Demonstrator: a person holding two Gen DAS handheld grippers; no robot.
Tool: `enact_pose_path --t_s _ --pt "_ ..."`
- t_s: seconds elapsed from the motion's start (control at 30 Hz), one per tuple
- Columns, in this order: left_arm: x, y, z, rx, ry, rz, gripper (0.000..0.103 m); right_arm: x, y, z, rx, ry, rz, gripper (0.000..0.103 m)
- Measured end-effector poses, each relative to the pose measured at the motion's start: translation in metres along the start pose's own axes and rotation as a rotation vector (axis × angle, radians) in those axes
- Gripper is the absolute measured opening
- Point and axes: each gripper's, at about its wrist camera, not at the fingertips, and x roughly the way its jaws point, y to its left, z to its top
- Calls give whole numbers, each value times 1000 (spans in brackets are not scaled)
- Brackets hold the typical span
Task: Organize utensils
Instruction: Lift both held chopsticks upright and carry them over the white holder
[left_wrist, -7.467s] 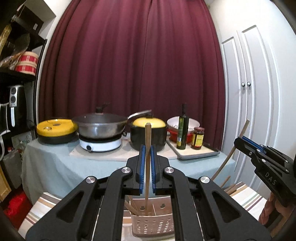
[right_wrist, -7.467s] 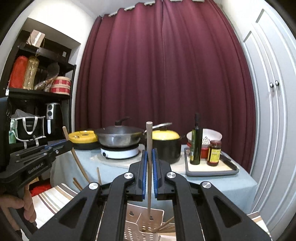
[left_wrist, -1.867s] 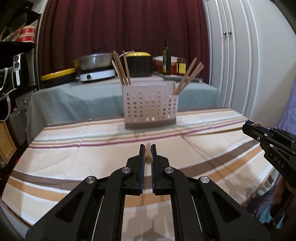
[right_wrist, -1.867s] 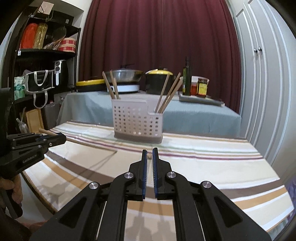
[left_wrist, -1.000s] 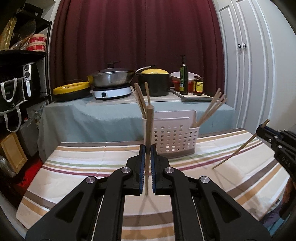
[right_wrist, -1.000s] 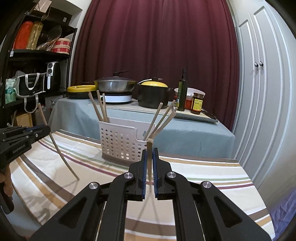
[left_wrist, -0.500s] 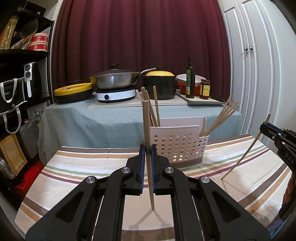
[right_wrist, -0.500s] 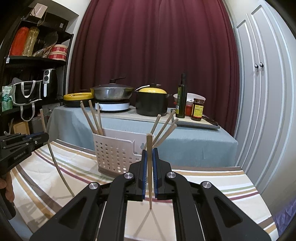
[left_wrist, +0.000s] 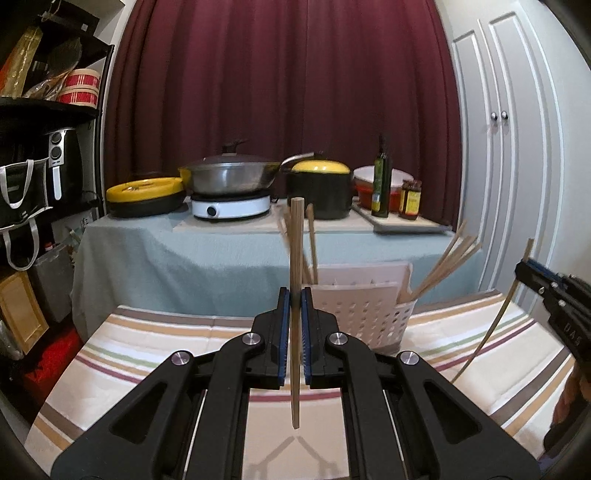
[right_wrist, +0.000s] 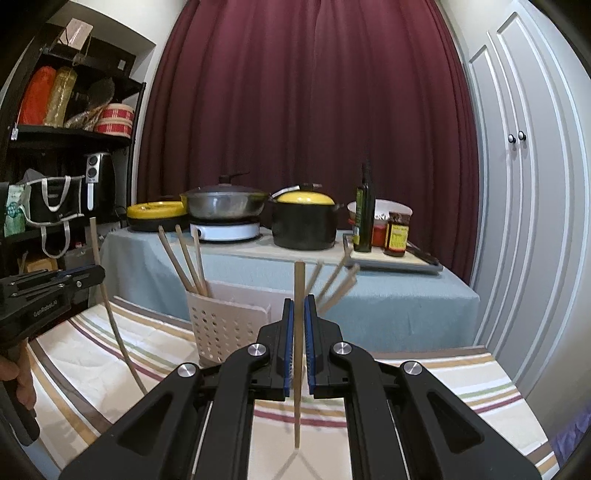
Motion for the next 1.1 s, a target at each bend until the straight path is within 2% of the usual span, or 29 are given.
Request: enact_pose_path --t_s 0.33,0.63,0.9,1.1 --pt "-7 -8 61 -24 -115 -52 7 1 0 48 28 -105 64 6" --pt "10 -20 104 -15 -199 -69 7 20 -1 89 40 -211 107 6" --pt "39 -26 129 -12 -227 -69 7 40 0 116 35 -292 122 6" --pt "67 -25 125 -23 -199 -71 7 65 -1 110 41 -276 117 6"
